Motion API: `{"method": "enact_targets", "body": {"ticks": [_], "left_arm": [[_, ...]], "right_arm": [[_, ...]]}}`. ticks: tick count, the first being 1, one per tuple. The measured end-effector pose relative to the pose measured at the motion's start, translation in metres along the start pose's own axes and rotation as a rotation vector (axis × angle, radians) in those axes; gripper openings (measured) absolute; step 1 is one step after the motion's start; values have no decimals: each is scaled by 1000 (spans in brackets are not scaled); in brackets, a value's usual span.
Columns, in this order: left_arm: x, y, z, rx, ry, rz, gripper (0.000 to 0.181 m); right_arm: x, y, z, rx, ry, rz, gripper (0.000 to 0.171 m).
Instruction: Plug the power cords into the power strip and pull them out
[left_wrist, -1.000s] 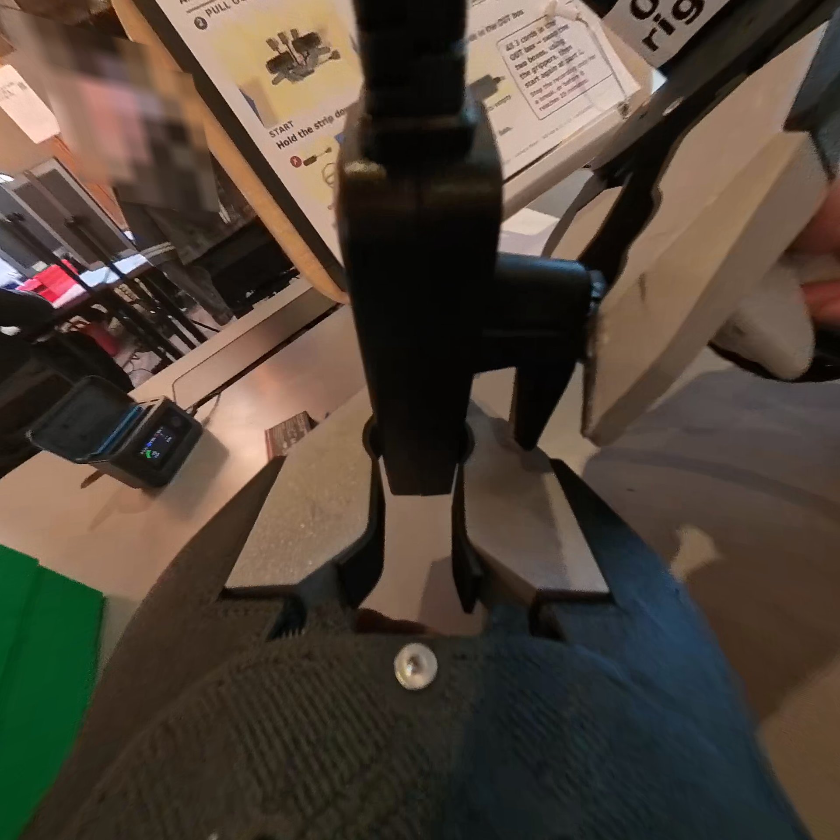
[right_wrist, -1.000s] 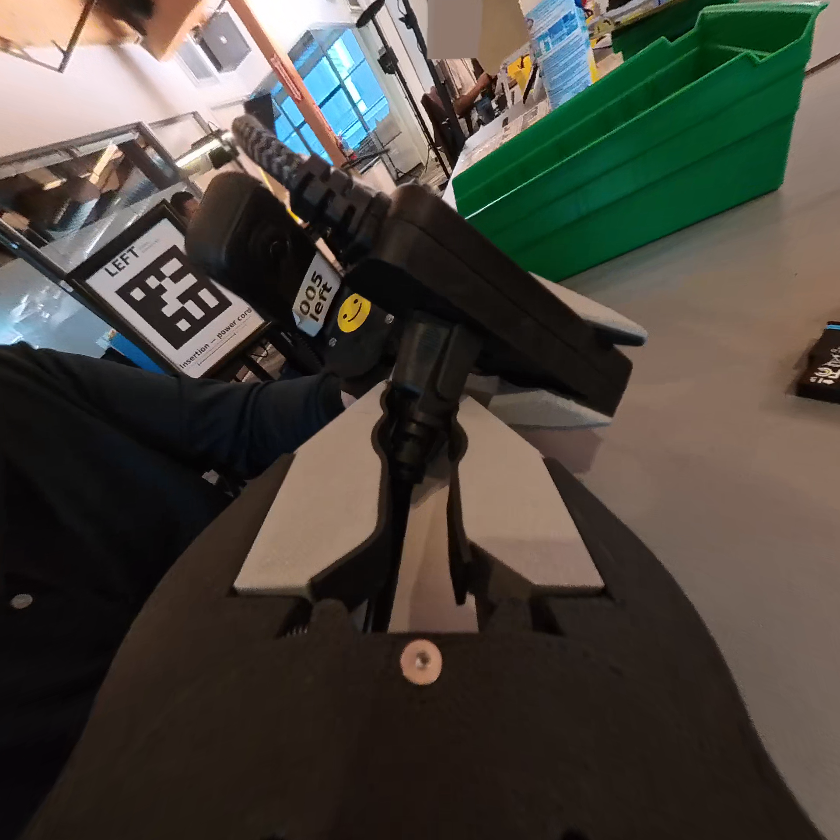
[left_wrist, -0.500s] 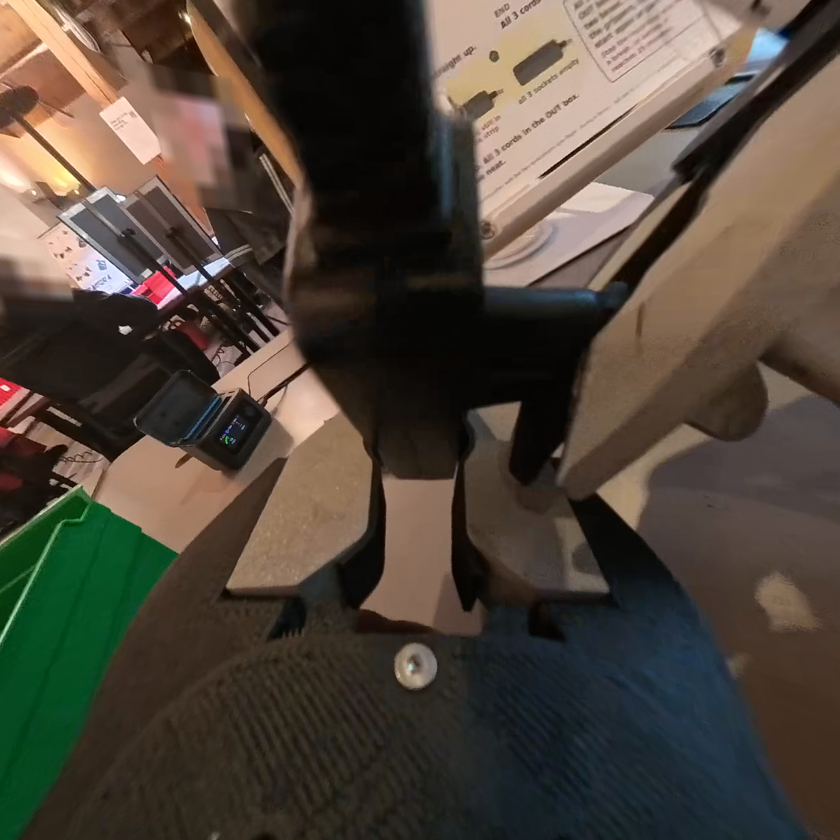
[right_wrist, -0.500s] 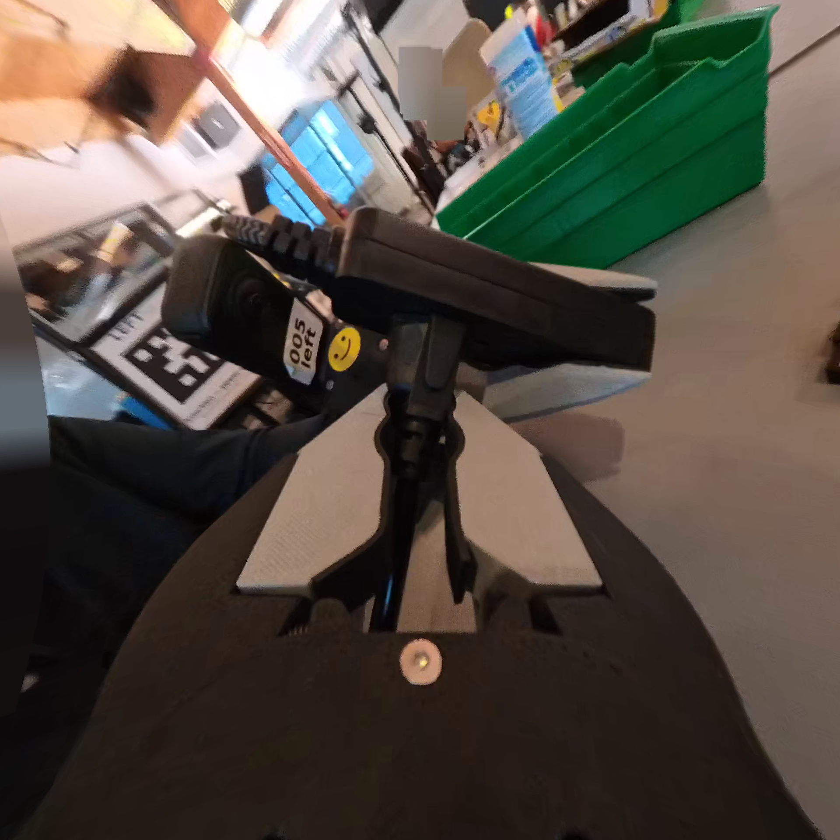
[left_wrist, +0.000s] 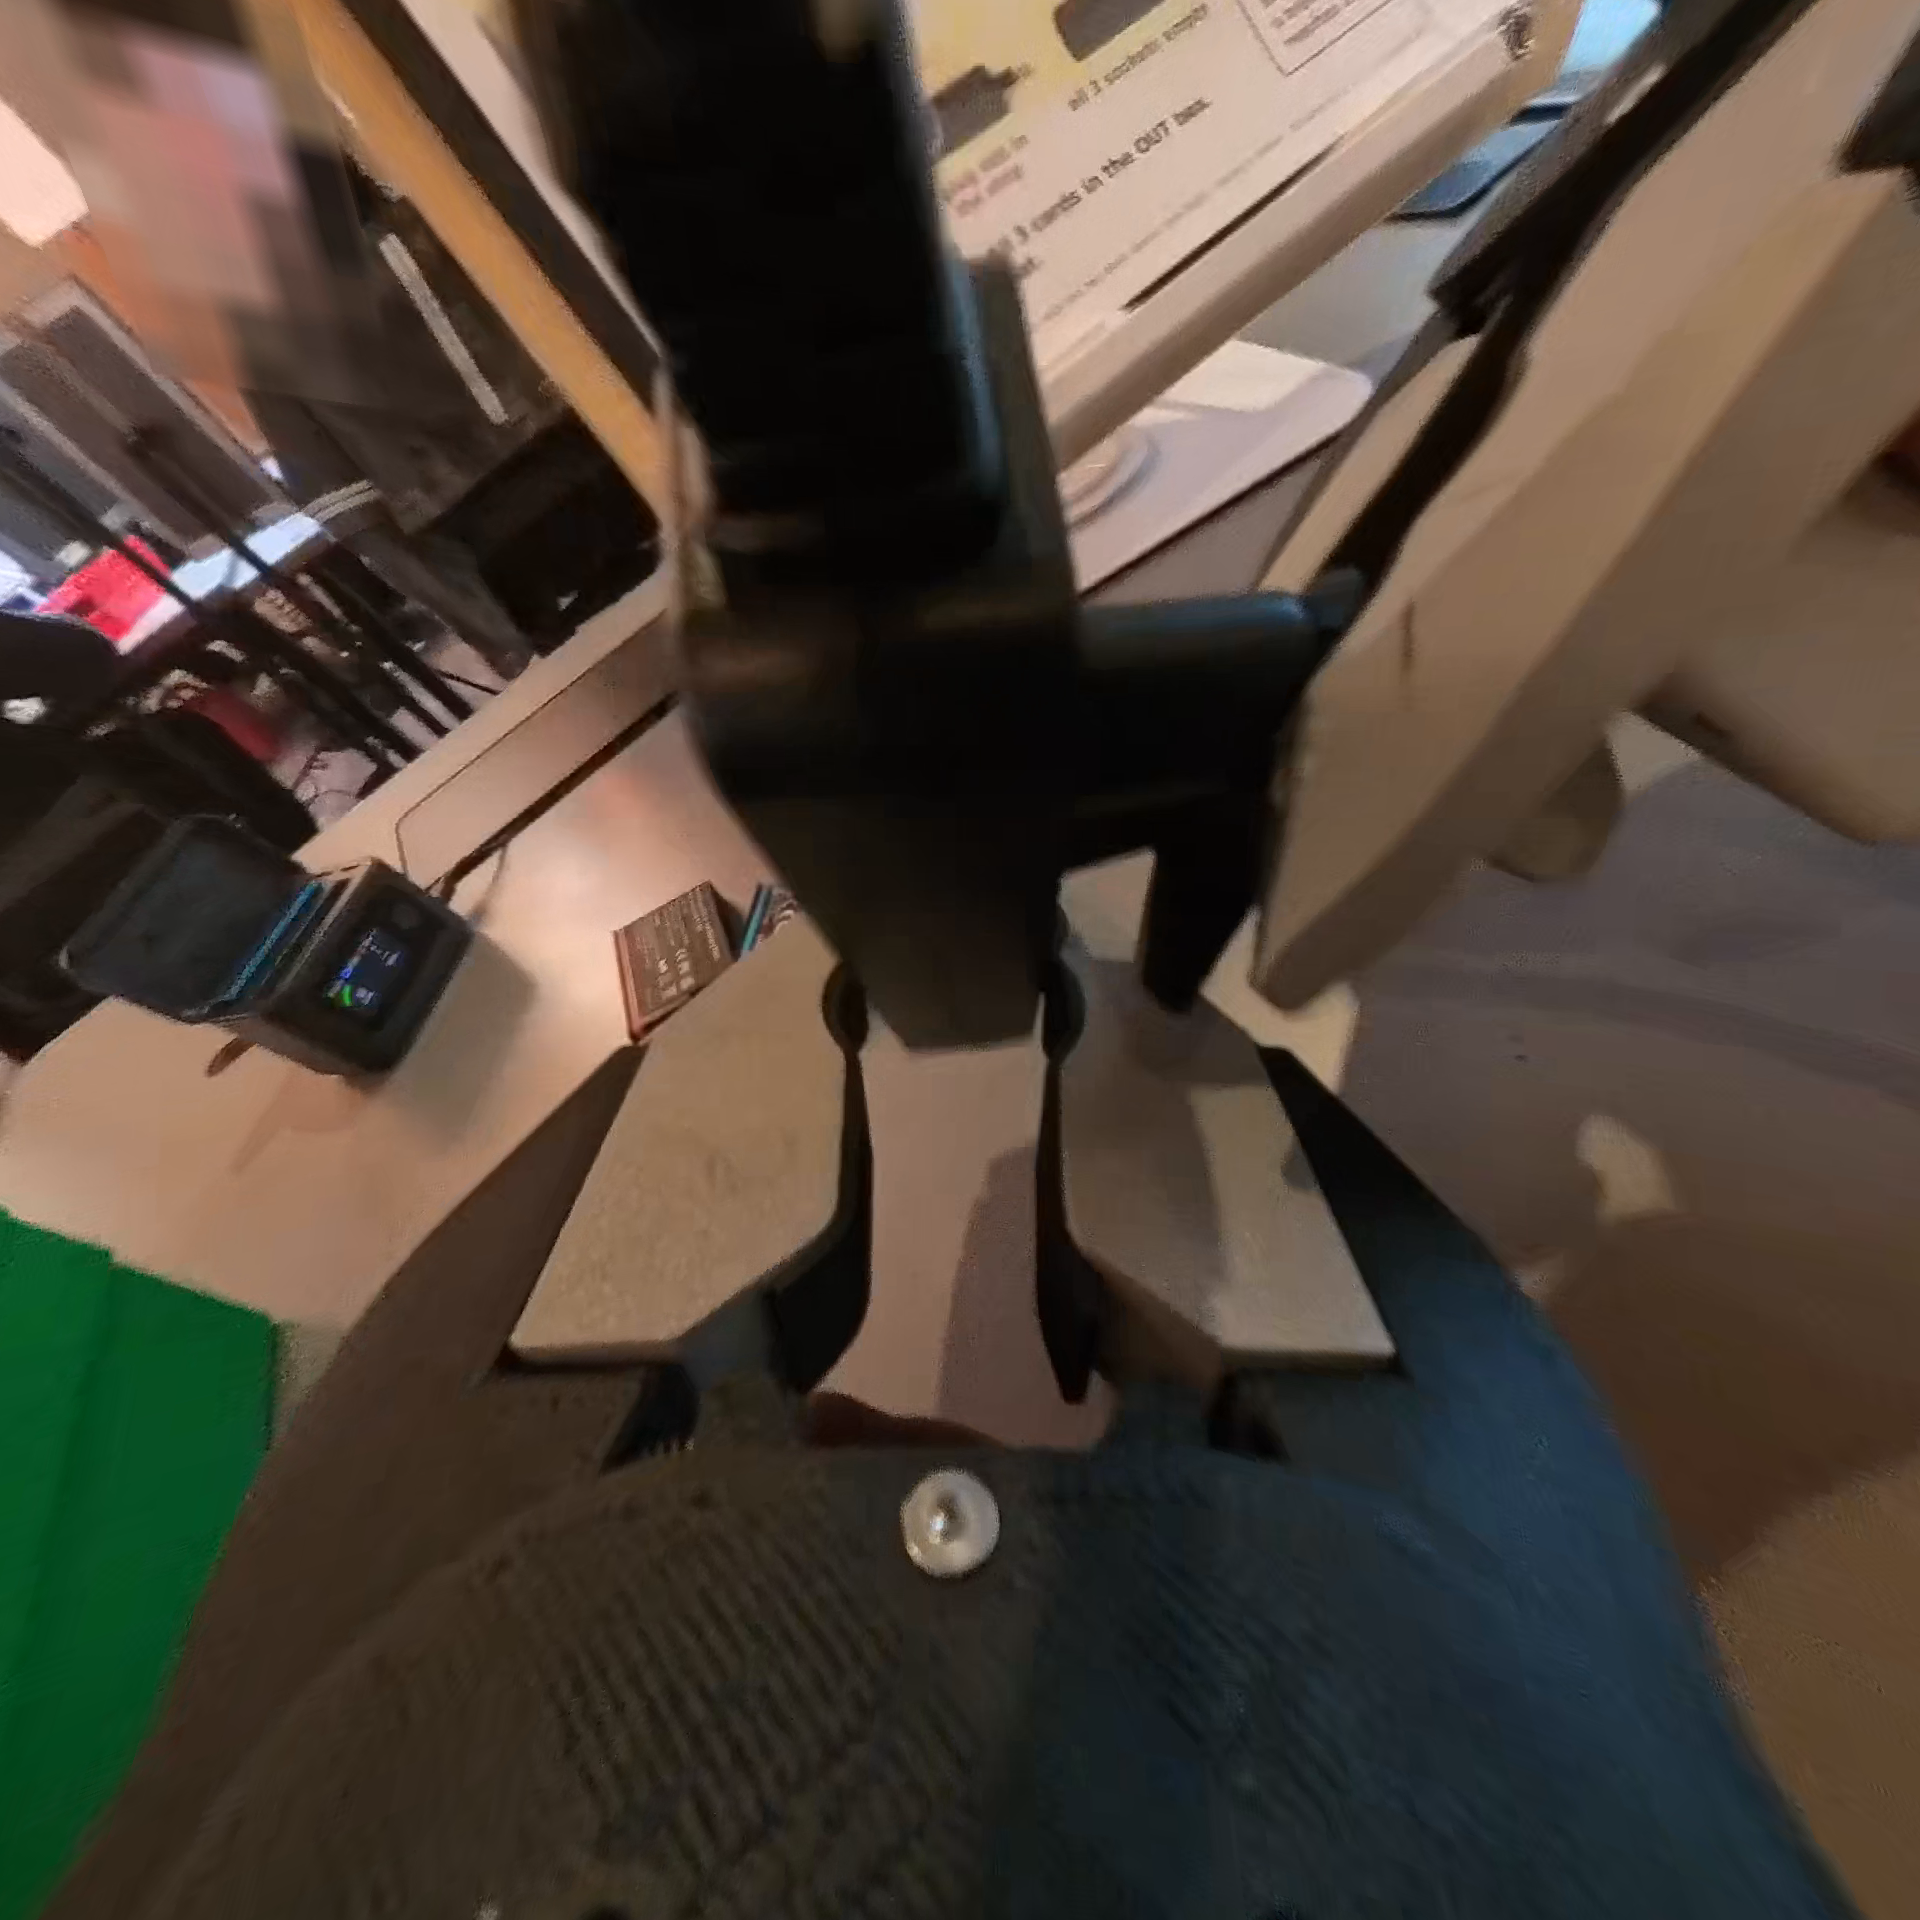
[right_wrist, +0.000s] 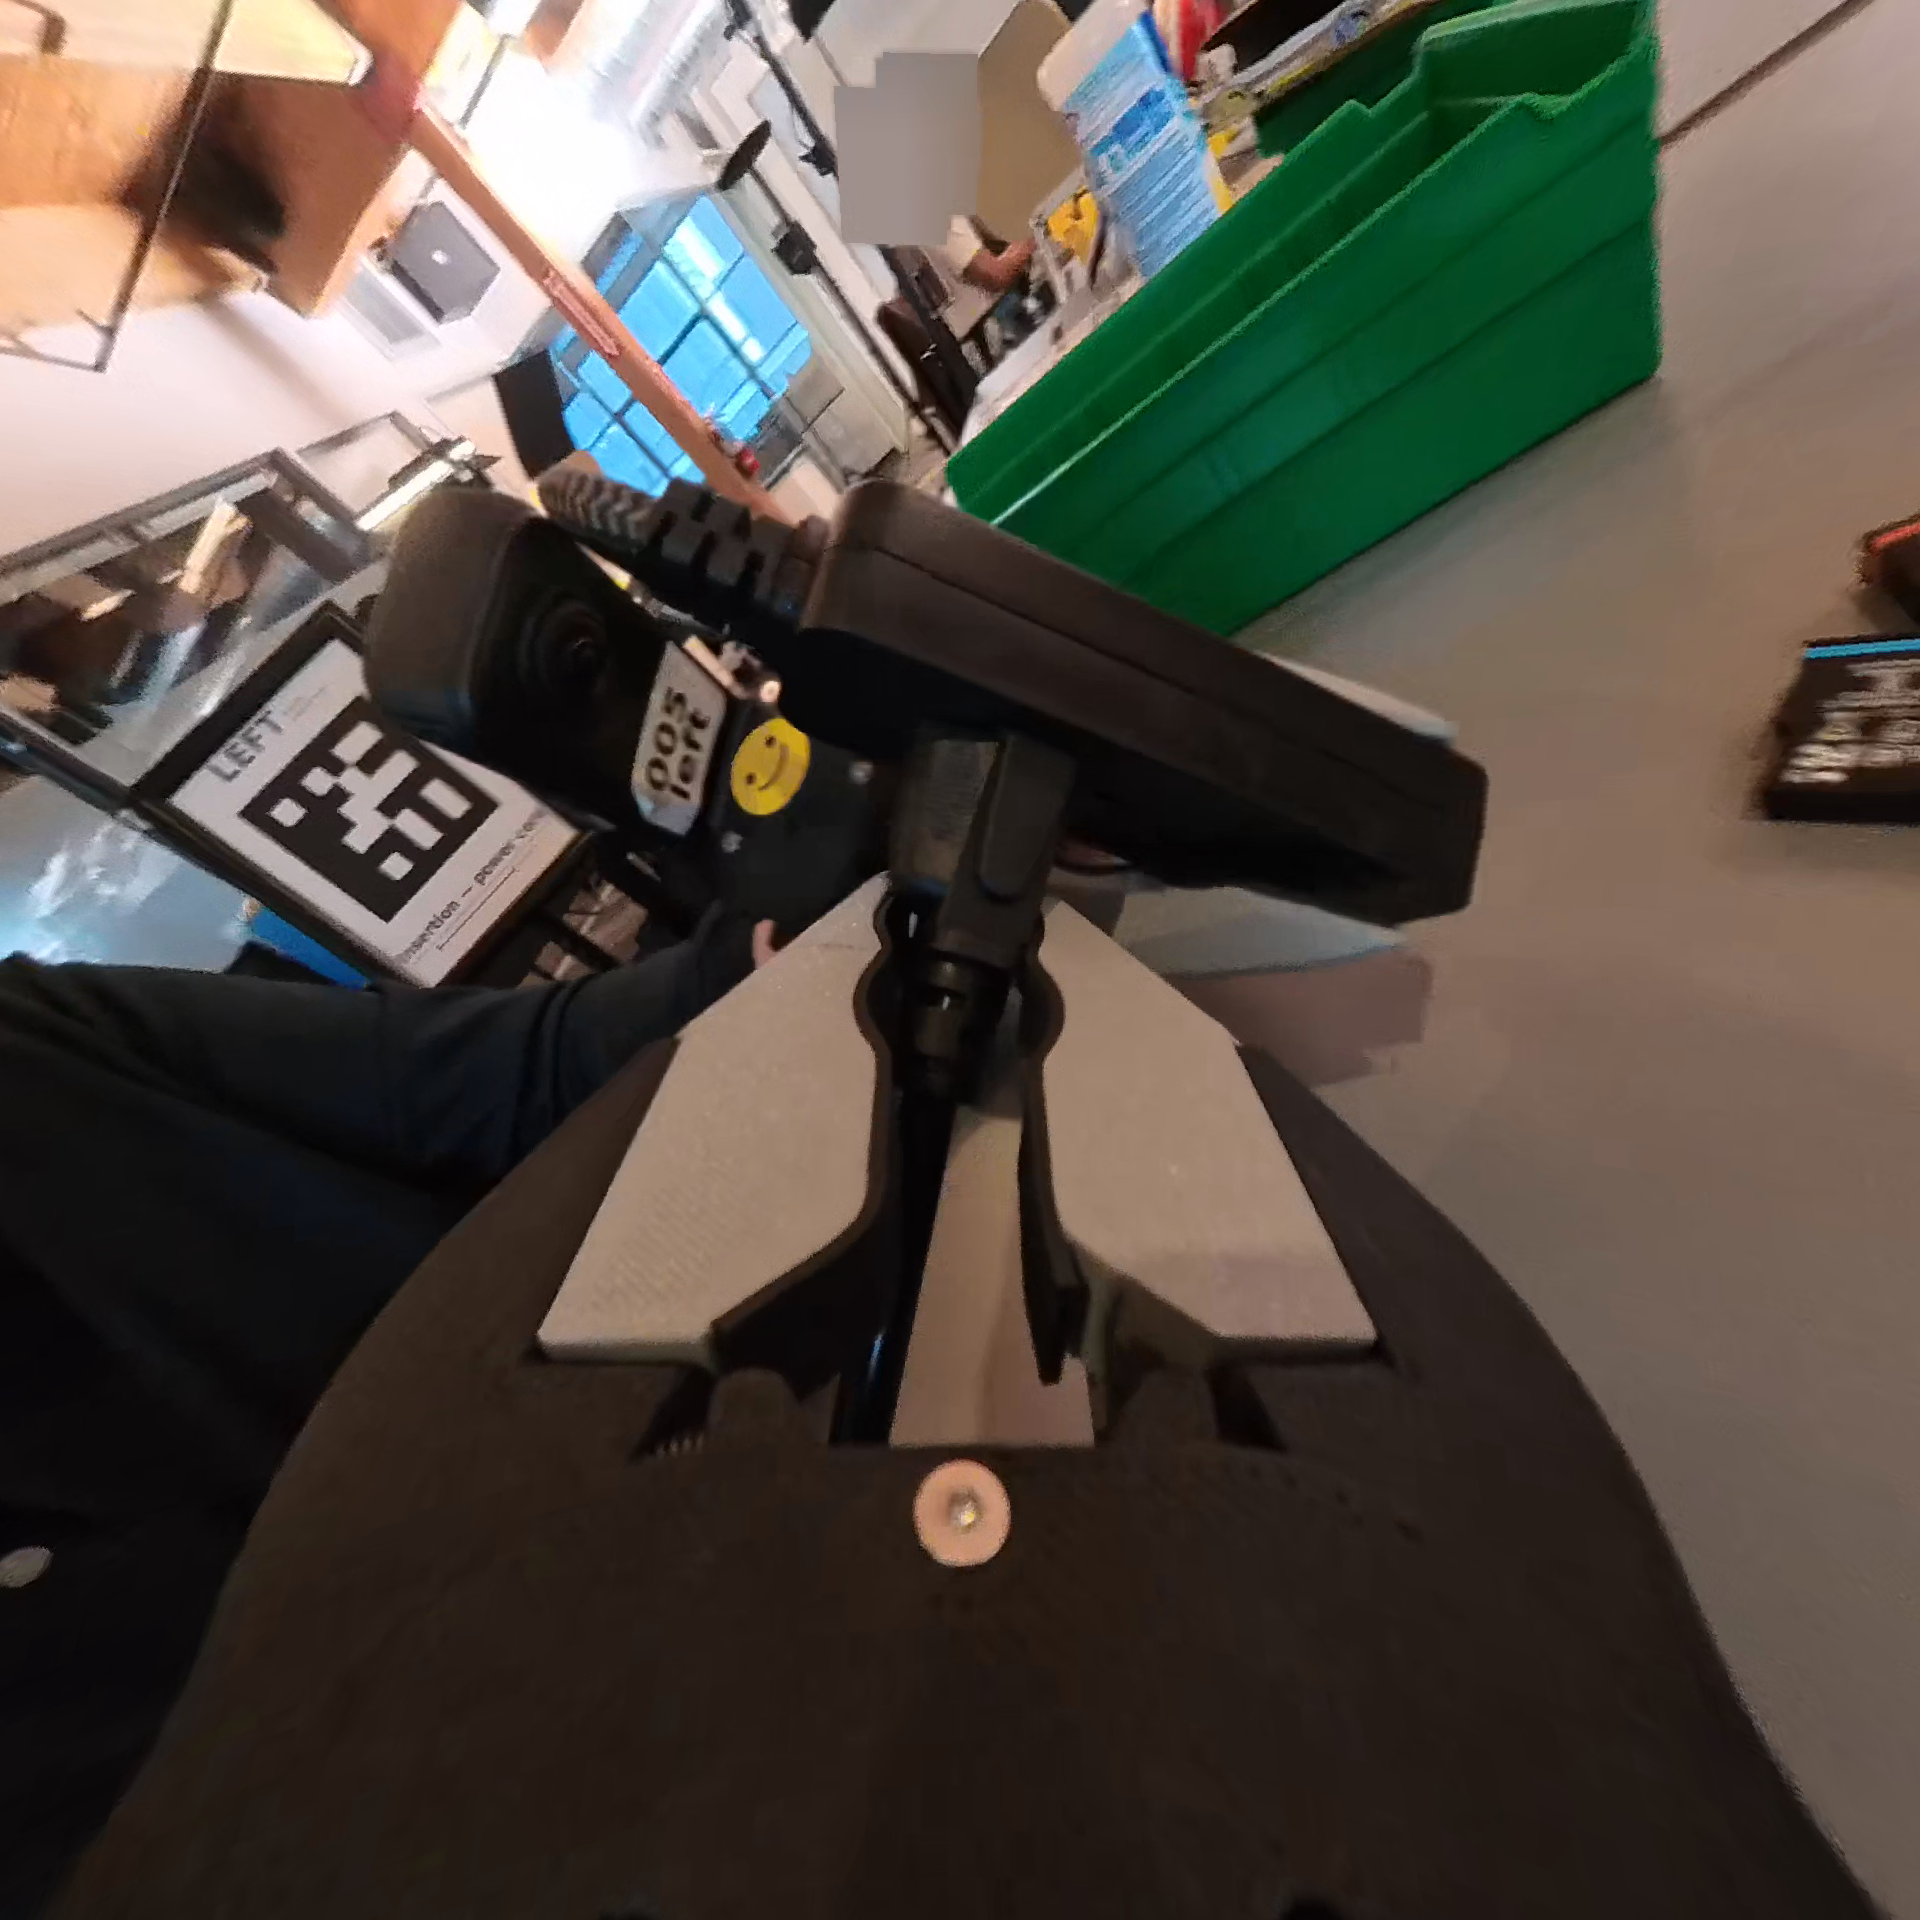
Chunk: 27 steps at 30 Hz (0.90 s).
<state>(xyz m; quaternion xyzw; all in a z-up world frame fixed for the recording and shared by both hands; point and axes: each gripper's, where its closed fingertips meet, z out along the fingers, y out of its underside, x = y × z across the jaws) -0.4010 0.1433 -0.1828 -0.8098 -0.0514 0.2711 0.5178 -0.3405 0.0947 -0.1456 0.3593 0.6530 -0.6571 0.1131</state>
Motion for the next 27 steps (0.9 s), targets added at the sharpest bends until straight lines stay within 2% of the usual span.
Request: {"method": "enact_targets", "body": {"ticks": [2, 4, 7, 11, 14, 20, 22, 27], "left_arm": [[6, -4, -5, 38, 50, -12, 32], [15, -8, -7, 55, 98, -17, 50], [23, -13, -10, 75, 146, -15, 64], [32, -29, -21, 163, 283, -167, 77], [27, -43, -27, 247, 326, -308, 77], [29, -49, -28, 285, 325, -343, 76], [25, -54, -30, 313, 353, -422, 71], [20, -56, -32, 345, 314, -420, 62]], "right_arm": [[7, 0, -7, -5, 47, -29, 17], [6, 0, -10, -17, 67, -61, 17], [5, -2, -13, -23, 89, -83, 17], [17, -3, -21, -10, 147, -55, 17], [25, -1, -24, -13, 176, -54, 17], [29, 0, -25, -21, 182, -47, 17], [33, 3, -26, -34, 203, -50, 17], [33, 5, -19, -29, 177, -27, 17]]}}
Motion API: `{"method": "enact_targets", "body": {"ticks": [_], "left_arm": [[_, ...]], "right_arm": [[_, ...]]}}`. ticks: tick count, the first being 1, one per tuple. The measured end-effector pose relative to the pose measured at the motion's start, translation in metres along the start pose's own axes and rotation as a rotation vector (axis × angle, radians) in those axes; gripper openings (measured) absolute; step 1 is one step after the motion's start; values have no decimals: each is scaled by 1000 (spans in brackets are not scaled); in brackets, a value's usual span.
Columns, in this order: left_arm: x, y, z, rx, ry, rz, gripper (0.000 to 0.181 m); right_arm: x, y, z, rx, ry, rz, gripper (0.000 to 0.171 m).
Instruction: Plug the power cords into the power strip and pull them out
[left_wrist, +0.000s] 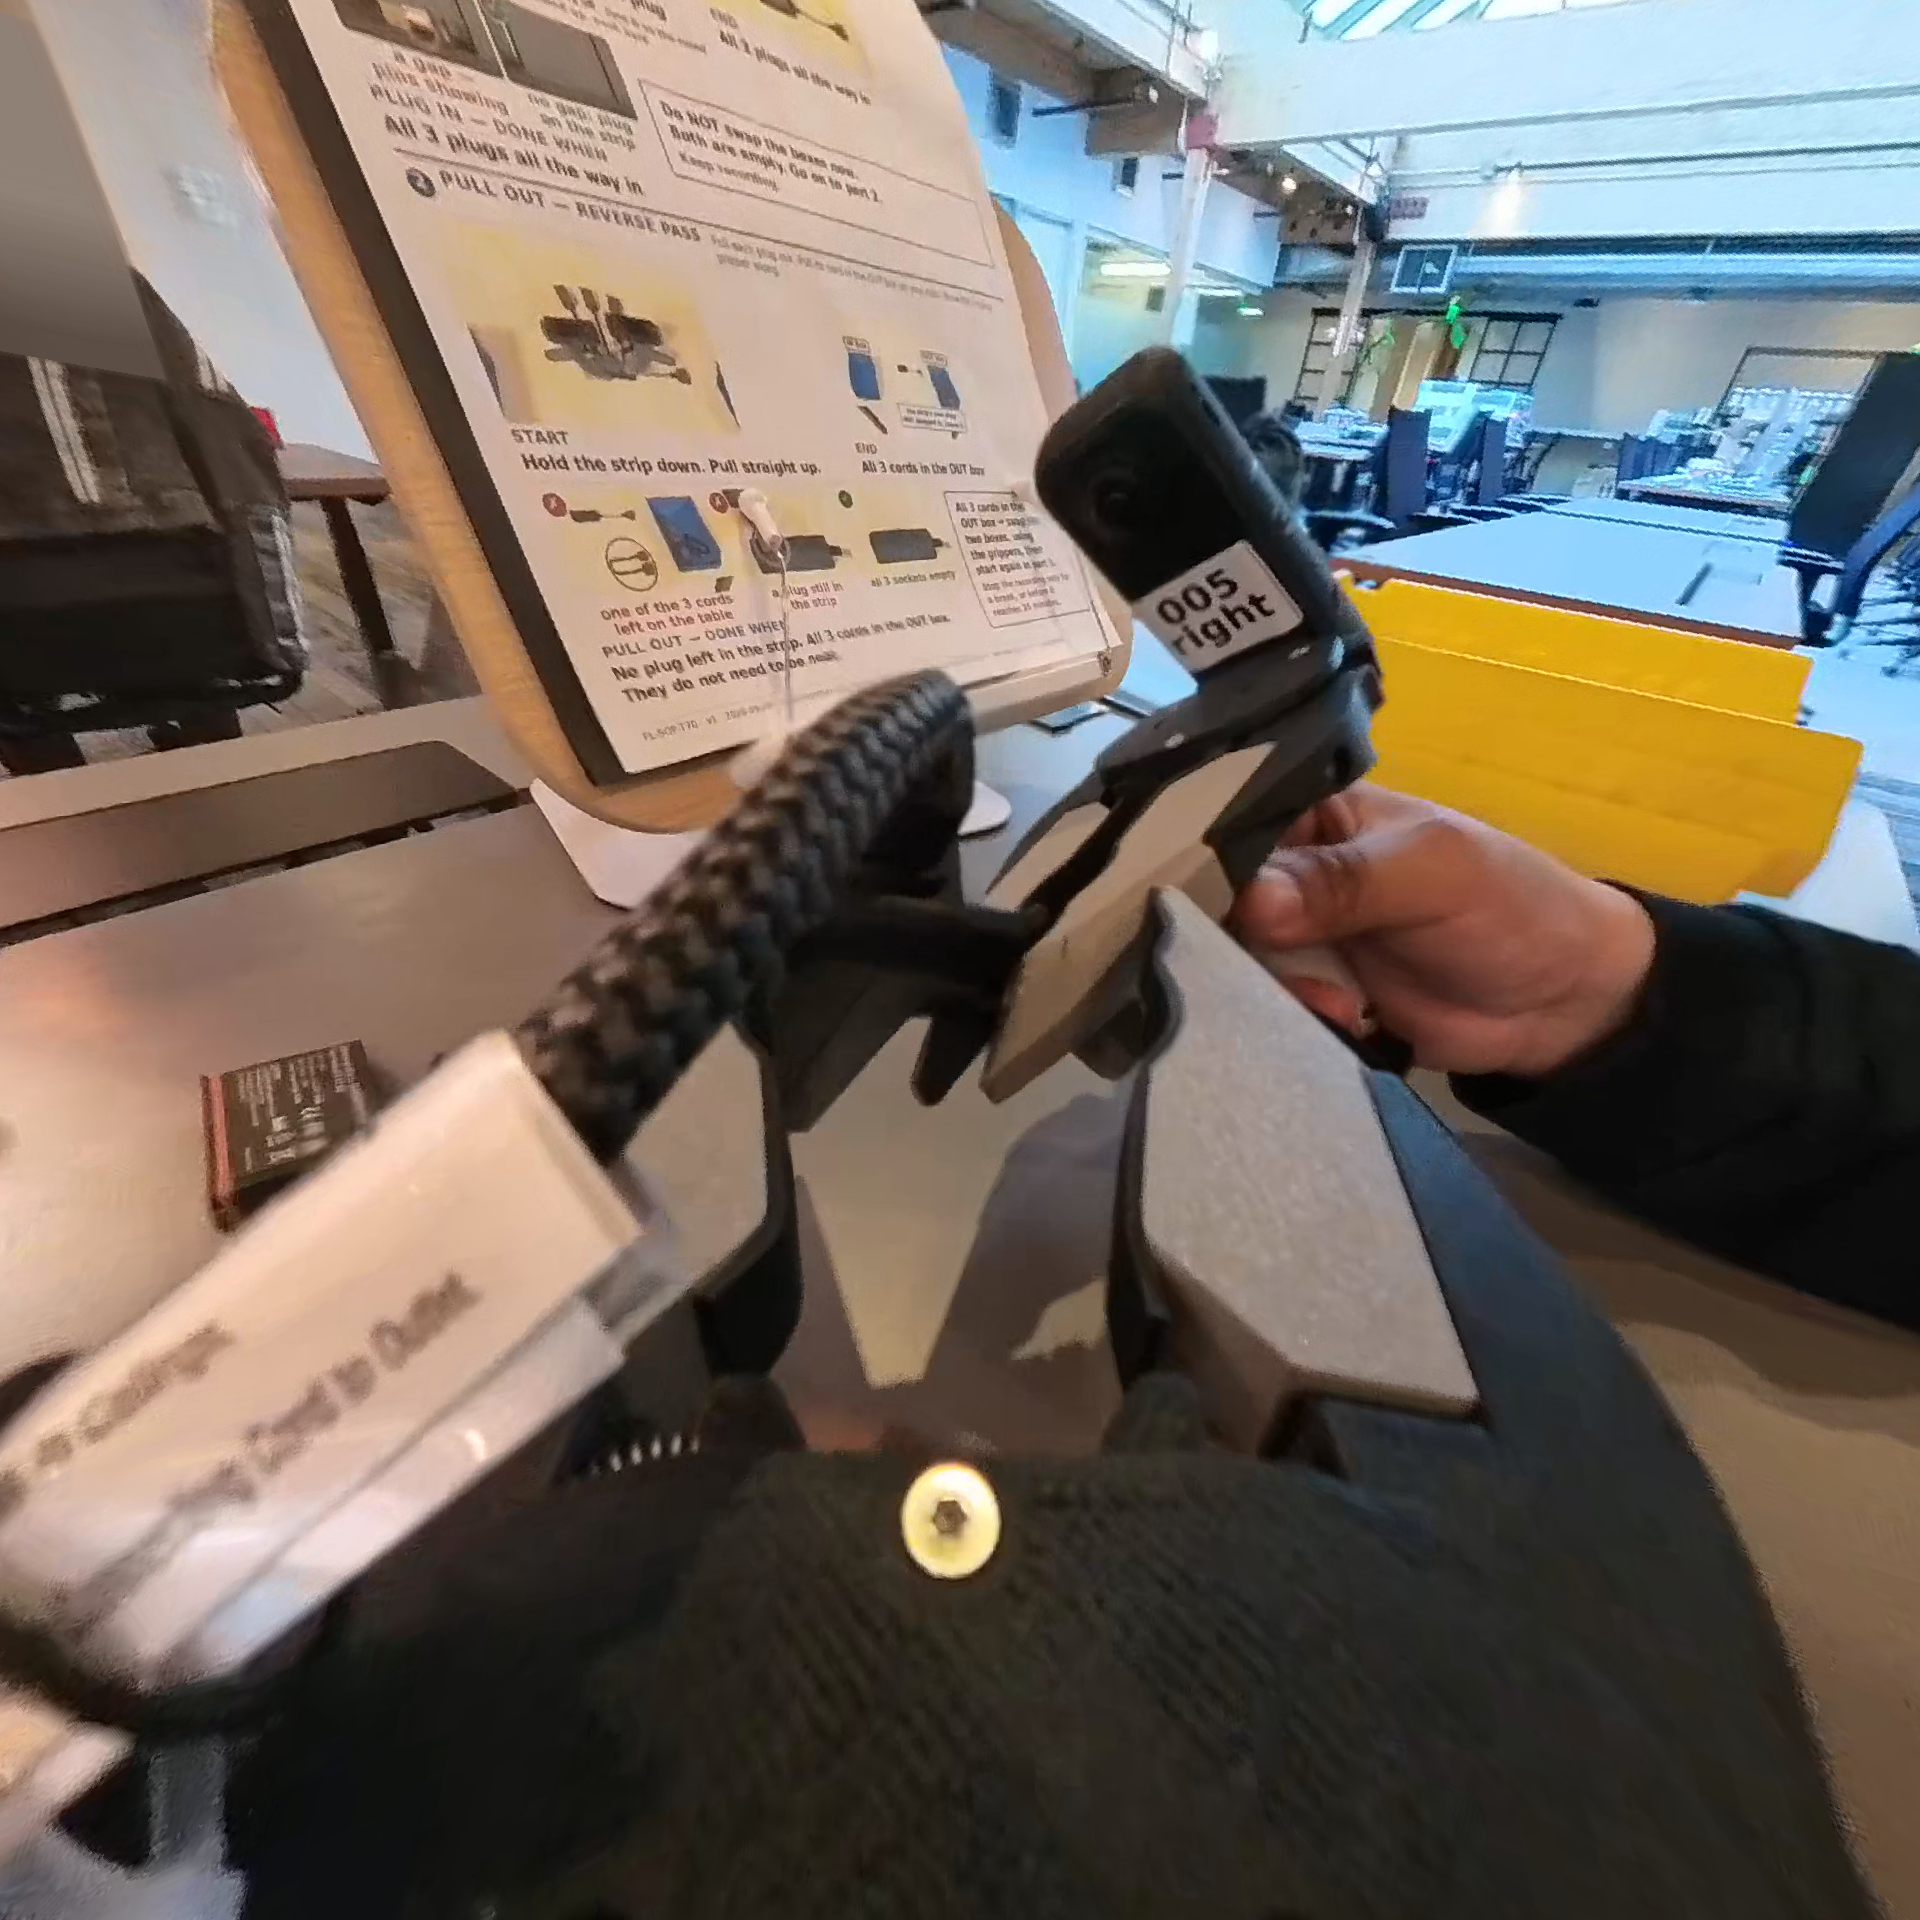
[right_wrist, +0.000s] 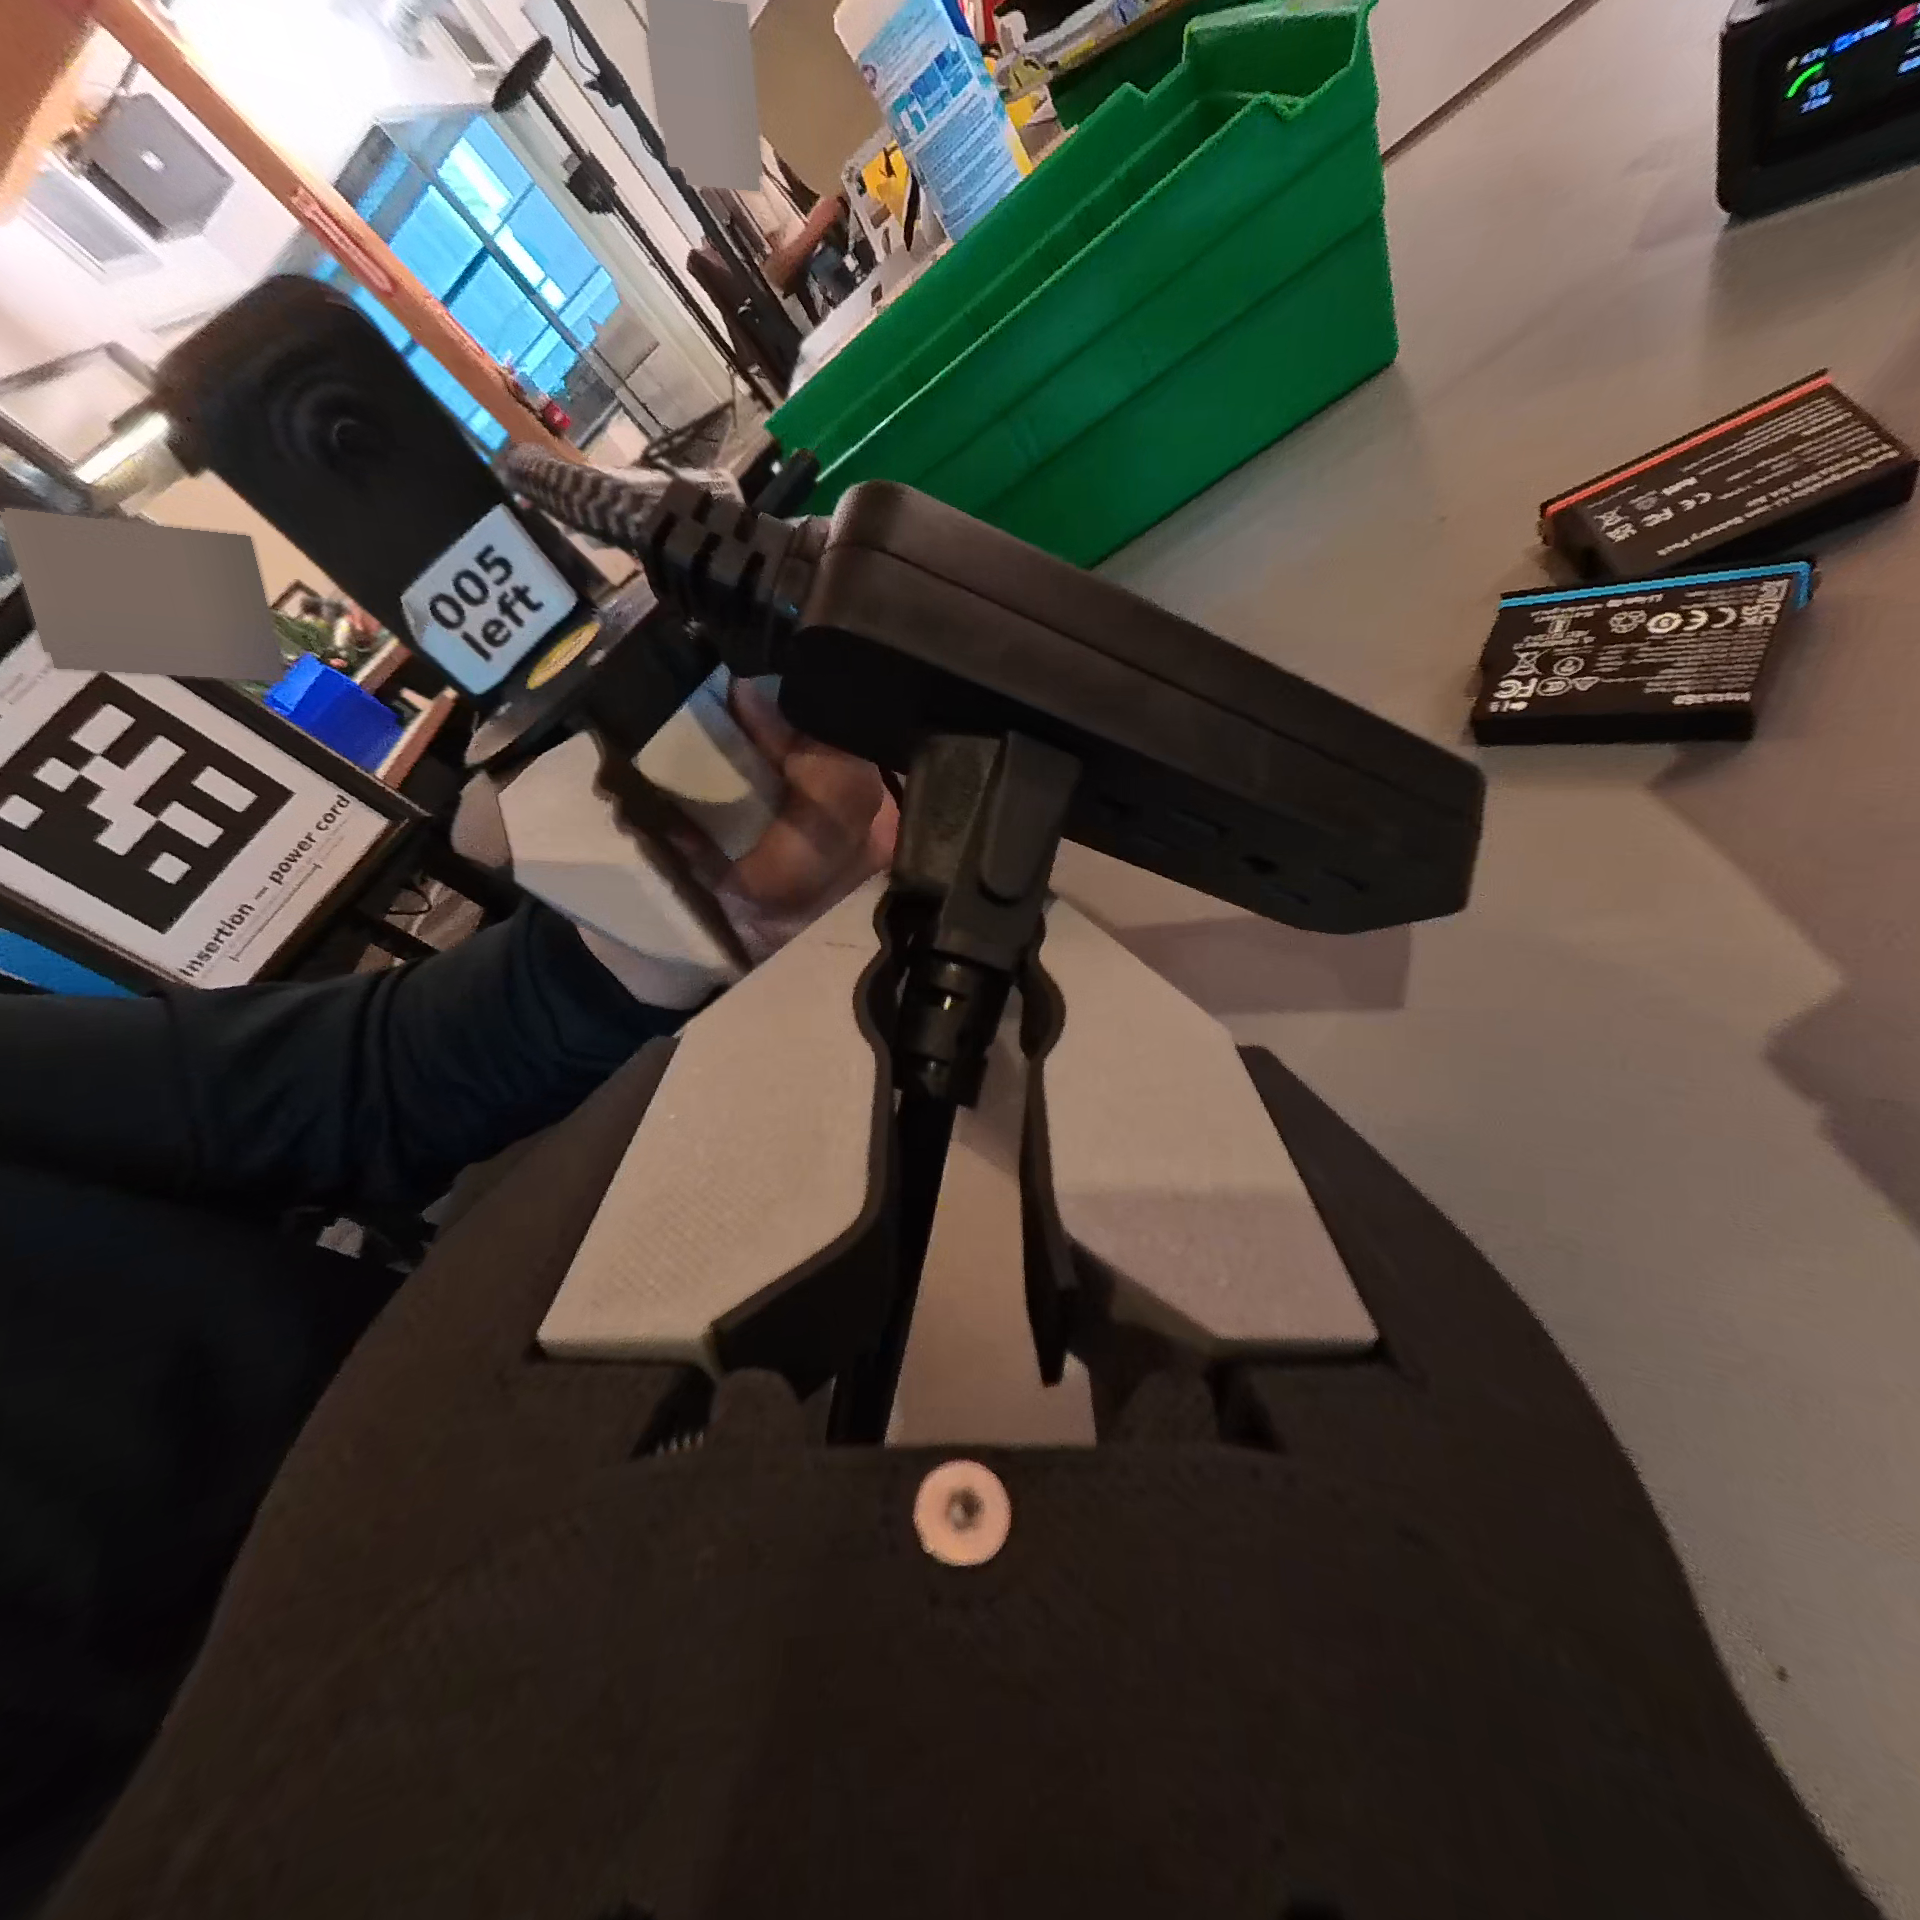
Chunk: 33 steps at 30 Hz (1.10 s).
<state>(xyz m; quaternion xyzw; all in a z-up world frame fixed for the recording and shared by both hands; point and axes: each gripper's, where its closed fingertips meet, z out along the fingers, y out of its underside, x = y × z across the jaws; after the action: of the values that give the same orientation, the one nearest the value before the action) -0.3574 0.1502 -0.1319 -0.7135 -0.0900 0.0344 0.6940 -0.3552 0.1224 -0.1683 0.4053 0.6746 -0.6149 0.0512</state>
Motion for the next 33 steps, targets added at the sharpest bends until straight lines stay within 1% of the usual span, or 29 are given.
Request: {"method": "enact_targets", "body": {"ticks": [1, 3, 6, 8, 10, 12, 13, 15, 16, 19, 21, 27, 28, 29, 30, 32, 33], "left_arm": [[-5, -1, -1, 8, -34, 8, 60], [-7, -2, -1, 20, -45, 10, 57], [-22, 5, -1, -15, -120, 4, 48], [-23, 8, -1, -26, -120, 15, 42], [-23, 8, -2, -28, -111, 5, 41], [-21, 6, -2, -12, -97, 11, 36], [-22, 7, -2, -22, -111, 33, 37], [-26, 8, -4, -50, -140, 72, 30], [-28, 8, -5, -51, -157, 69, 28], [-32, 8, -6, -59, -164, 51, 28], [-34, 8, -5, -58, -170, 49, 28], [-35, 11, -3, -68, -158, 21, 29], [-35, 14, -2, -80, -154, 14, 32], [-35, 22, -1, -124, -149, 7, 38], [-36, 28, 1, -166, -149, 0, 48], [-37, 25, -1, -156, -167, 25, 33], [-38, 23, -1, -150, -182, 60, 32]], "right_arm": [[0, 2, 2, -5, 5, -1, 17], [4, 5, 6, -28, 50, -20, 17], [4, 9, 13, -53, 79, -71, 18], [-1, 13, 20, -79, 94, -131, 18], [2, 20, 25, -140, 180, -223, 19], [2, 30, 30, -222, 230, -318, 22], [3, 37, 33, -270, 259, -358, 22], [11, 41, 35, -311, 354, -439, 21], [12, 40, 35, -310, 362, -432, 21], [7, 36, 38, -254, 279, -336, 22], [6, 33, 37, -231, 255, -306, 22], [14, 28, 31, -241, 369, -401, 20], [16, 28, 30, -242, 388, -410, 20], [18, 26, 28, -239, 405, -411, 20], [20, 25, 26, -232, 418, -407, 20], [19, 24, 24, -223, 405, -395, 20], [18, 23, 24, -219, 400, -395, 20]]}}
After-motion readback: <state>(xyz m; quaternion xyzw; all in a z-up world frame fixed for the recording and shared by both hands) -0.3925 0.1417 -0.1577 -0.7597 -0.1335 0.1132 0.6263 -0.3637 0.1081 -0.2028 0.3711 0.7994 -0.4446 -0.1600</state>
